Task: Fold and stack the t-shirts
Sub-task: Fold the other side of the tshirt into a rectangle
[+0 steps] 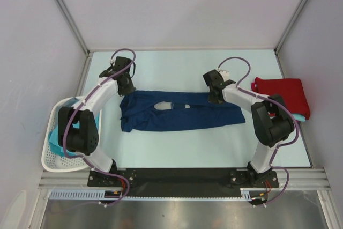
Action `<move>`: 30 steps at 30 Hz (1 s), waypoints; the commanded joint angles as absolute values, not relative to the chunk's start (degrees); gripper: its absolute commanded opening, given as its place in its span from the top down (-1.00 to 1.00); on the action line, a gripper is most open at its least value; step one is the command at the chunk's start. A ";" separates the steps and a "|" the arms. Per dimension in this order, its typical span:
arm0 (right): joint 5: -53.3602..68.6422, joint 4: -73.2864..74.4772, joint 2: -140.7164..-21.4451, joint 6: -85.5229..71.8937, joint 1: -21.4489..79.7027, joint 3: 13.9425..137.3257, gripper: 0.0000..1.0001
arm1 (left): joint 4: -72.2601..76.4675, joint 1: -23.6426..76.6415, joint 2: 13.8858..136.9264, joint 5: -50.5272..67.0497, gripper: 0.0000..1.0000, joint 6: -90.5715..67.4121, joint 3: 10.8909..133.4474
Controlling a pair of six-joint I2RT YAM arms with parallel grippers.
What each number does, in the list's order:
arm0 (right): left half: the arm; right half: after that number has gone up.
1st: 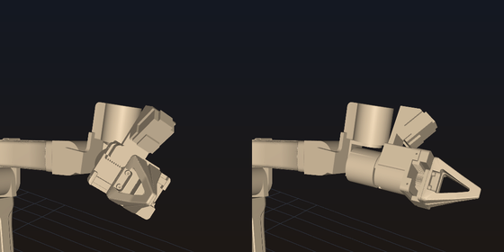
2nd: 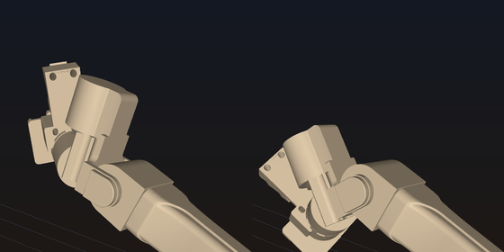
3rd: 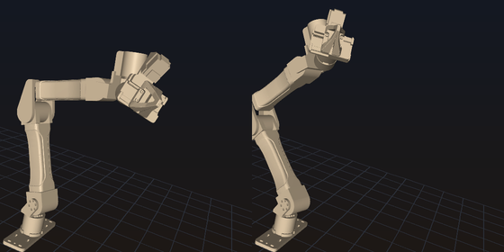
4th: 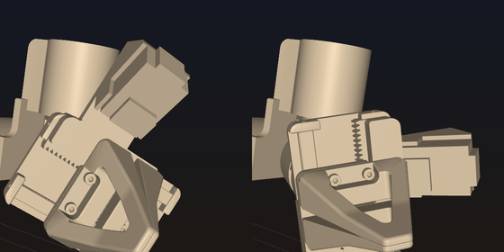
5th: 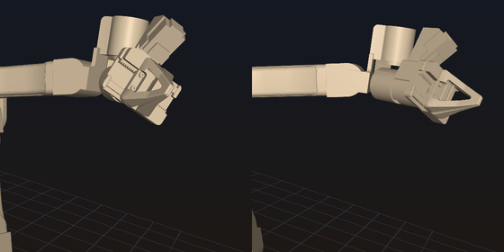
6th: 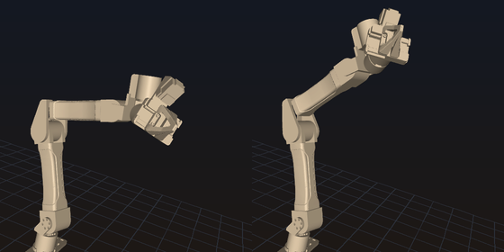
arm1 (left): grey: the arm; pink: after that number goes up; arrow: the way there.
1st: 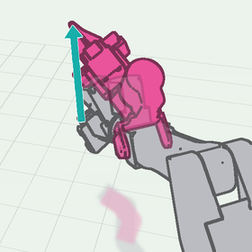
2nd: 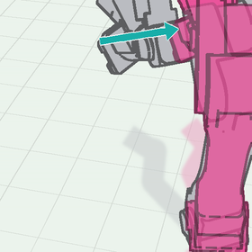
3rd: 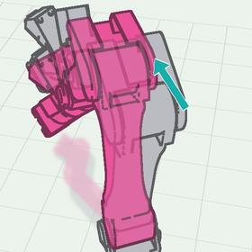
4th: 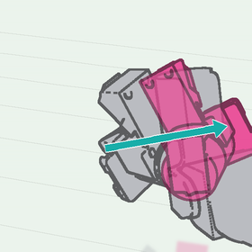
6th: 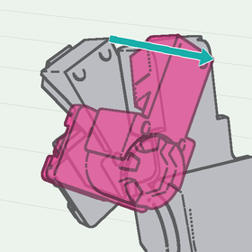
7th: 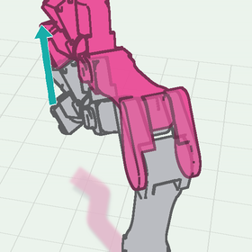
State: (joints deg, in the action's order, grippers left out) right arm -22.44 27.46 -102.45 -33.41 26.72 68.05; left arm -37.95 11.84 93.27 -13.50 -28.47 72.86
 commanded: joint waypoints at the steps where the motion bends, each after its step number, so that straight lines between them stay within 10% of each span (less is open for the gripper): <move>1: -22.41 26.46 -103.10 -33.40 26.98 69.96 0.64 | -40.86 11.08 93.25 -16.70 1.00 -30.14 71.90; 9: -21.97 26.10 -103.18 -33.40 27.07 69.61 0.64 | -40.26 11.16 92.03 -15.57 0.60 -31.20 69.96; 14: -21.62 25.93 -103.18 -33.13 27.07 69.70 0.64 | -34.99 11.86 84.91 -14.07 -0.04 -30.33 68.55; 30: -22.15 26.28 -103.80 -33.40 28.04 69.79 0.64 | -34.28 16.70 95.00 -7.30 -0.09 -27.86 68.55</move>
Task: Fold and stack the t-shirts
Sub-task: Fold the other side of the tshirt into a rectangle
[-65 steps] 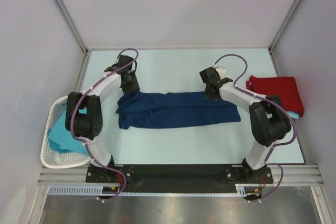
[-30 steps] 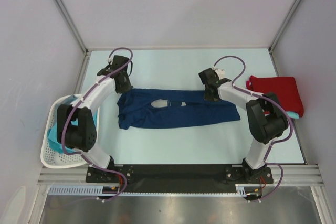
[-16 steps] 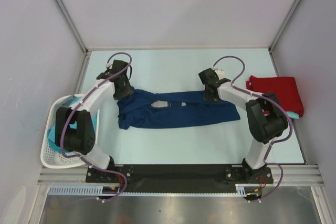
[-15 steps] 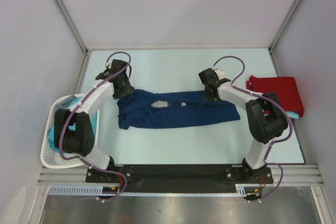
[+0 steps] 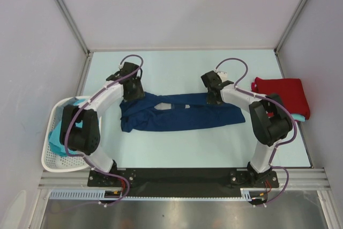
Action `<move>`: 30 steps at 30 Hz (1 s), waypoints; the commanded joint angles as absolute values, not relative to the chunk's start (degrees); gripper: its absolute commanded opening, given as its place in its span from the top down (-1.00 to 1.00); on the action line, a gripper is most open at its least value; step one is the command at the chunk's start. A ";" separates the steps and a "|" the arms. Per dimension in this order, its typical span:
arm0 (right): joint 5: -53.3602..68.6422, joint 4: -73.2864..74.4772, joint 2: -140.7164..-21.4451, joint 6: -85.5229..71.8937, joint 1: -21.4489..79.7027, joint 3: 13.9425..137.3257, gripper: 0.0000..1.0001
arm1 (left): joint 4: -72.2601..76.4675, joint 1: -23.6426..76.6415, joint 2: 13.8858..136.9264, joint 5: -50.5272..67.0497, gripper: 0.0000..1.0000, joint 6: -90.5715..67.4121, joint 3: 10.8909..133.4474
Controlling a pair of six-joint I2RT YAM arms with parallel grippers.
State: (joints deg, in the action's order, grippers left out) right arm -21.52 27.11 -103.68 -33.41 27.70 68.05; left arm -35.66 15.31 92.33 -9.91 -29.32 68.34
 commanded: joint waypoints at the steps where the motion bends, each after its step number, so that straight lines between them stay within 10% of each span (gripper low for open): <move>1: -22.24 26.37 -103.62 -33.40 28.04 69.79 0.64 | -34.10 16.87 95.88 -6.95 -0.09 -27.95 68.73; 30: -22.32 26.28 -102.75 -32.61 26.46 68.55 0.65 | -35.33 16.61 106.87 -8.70 -0.09 -26.80 79.90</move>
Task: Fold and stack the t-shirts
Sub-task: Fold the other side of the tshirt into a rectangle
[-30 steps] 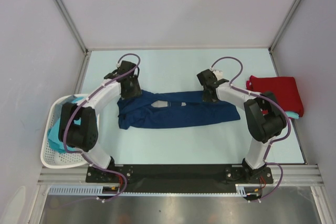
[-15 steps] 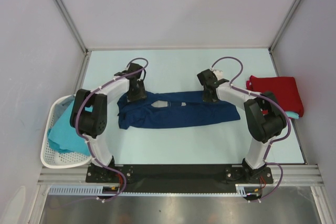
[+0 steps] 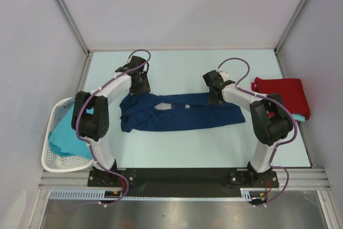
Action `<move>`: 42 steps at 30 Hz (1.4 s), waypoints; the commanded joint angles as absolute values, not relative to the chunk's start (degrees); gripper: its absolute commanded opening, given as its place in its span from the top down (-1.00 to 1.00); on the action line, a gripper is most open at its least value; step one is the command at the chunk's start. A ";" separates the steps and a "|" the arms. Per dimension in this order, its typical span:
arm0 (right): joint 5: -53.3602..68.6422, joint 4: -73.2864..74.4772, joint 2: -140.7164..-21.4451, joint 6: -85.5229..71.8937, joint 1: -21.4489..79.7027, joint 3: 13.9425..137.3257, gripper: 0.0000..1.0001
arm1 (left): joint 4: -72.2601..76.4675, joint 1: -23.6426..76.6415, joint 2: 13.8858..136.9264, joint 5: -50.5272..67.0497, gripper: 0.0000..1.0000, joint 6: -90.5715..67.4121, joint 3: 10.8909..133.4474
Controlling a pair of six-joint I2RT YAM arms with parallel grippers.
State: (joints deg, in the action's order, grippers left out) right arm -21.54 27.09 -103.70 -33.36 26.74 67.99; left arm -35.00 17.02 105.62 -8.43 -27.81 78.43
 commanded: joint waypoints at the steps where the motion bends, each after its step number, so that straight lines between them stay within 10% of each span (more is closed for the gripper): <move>1: -22.32 26.28 -102.74 -32.61 26.19 68.47 0.64 | -35.07 16.70 107.05 -8.44 -0.09 -26.81 79.54; 19: -22.33 26.28 -102.92 -33.05 25.75 68.29 0.64 | -33.66 16.26 107.66 -7.56 -0.04 -27.86 73.65; 33: -22.24 26.19 -102.13 -33.05 25.66 67.15 0.64 | -33.75 16.08 106.61 -7.47 1.00 -28.12 71.90; 42: -22.06 25.93 -102.39 -33.31 26.54 67.24 0.64 | -36.46 19.24 94.32 -11.60 1.00 -29.00 71.19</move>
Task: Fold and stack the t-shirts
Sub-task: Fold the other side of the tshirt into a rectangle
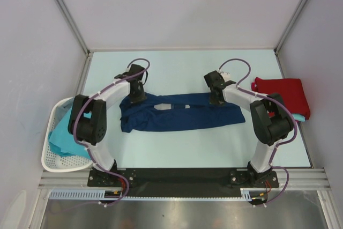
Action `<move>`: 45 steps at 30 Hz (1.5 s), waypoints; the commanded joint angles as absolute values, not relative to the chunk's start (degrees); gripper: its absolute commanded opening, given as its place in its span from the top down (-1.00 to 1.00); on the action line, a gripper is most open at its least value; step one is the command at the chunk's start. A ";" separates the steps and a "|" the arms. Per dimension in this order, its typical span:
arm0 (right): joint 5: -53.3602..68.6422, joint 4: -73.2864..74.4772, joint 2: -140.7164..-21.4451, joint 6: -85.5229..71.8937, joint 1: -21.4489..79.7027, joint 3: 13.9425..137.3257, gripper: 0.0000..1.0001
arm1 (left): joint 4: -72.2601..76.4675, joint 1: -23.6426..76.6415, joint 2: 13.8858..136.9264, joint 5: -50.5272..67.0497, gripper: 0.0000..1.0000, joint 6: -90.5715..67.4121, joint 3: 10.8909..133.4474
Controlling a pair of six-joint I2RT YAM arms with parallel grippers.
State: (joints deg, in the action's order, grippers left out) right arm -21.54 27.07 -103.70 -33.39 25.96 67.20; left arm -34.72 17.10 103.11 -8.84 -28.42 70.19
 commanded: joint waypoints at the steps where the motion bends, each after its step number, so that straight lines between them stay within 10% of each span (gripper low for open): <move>1: -21.97 25.93 -102.48 -33.22 26.63 67.41 0.64 | -37.00 19.60 93.18 -12.04 1.00 -29.18 71.45; 26: -20.83 25.05 -102.83 -33.05 26.89 67.68 0.65 | -44.64 30.67 80.77 -14.32 0.97 -37.44 57.57; 35: -20.04 24.70 -103.01 -33.31 27.07 67.50 0.66 | -42.90 32.26 74.90 -18.98 -0.40 -36.67 58.44; 45: -20.48 24.70 -101.52 -33.05 27.69 66.53 0.67 | -38.33 29.71 91.03 -19.78 -0.33 -31.64 71.45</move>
State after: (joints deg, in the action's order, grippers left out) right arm -20.01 25.47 -103.70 -33.39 27.38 67.18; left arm -41.65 31.07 84.18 -19.44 -34.41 69.28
